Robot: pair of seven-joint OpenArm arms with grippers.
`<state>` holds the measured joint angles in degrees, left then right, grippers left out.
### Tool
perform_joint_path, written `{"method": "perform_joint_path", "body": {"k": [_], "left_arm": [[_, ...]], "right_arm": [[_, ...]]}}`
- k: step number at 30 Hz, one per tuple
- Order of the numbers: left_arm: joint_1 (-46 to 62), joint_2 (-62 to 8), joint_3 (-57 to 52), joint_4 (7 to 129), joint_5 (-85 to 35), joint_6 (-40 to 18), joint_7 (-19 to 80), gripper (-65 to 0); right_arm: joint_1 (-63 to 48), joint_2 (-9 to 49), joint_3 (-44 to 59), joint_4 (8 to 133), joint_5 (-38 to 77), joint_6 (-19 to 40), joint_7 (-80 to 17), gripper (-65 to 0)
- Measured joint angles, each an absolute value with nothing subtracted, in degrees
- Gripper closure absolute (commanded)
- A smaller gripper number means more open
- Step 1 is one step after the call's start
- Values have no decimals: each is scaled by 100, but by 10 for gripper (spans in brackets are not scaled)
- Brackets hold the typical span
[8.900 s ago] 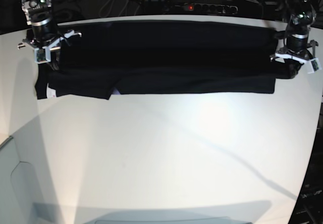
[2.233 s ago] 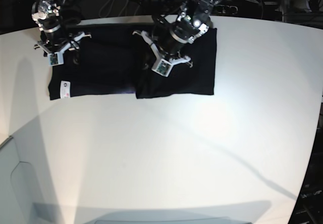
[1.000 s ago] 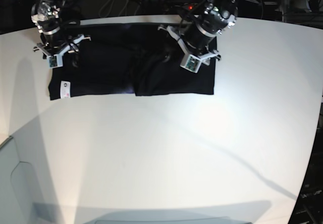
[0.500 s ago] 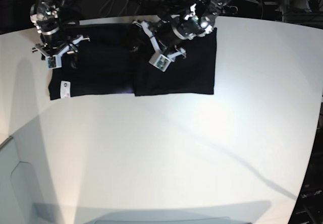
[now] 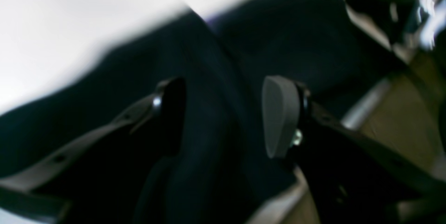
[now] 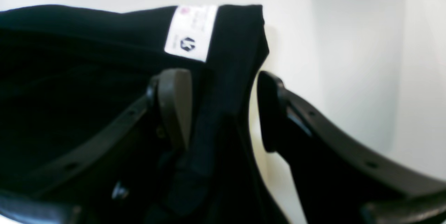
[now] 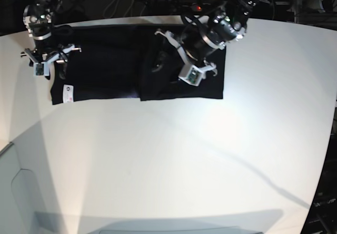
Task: Fold the T-shirt properly
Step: 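Fold the left gripper's end of the strip over toward the right gripper, then release the folded end and raise the left gripper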
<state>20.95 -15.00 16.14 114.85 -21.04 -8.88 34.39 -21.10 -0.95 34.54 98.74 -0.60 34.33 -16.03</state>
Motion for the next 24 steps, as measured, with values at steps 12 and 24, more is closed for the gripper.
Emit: {"method": "perform_joint_path", "body": {"k": [12, 24], "left_arm": [[2958, -1446, -1317, 11358, -2099, -902, 3542, -339], [2932, -1433, -2359, 10230, -3592, -906, 3568, -339]], "right_arm": [[-1874, 56, 3507, 8739, 99, 3426, -1330, -311], [-1892, 126, 3203, 8630, 187, 3424, -1192, -59]]}}
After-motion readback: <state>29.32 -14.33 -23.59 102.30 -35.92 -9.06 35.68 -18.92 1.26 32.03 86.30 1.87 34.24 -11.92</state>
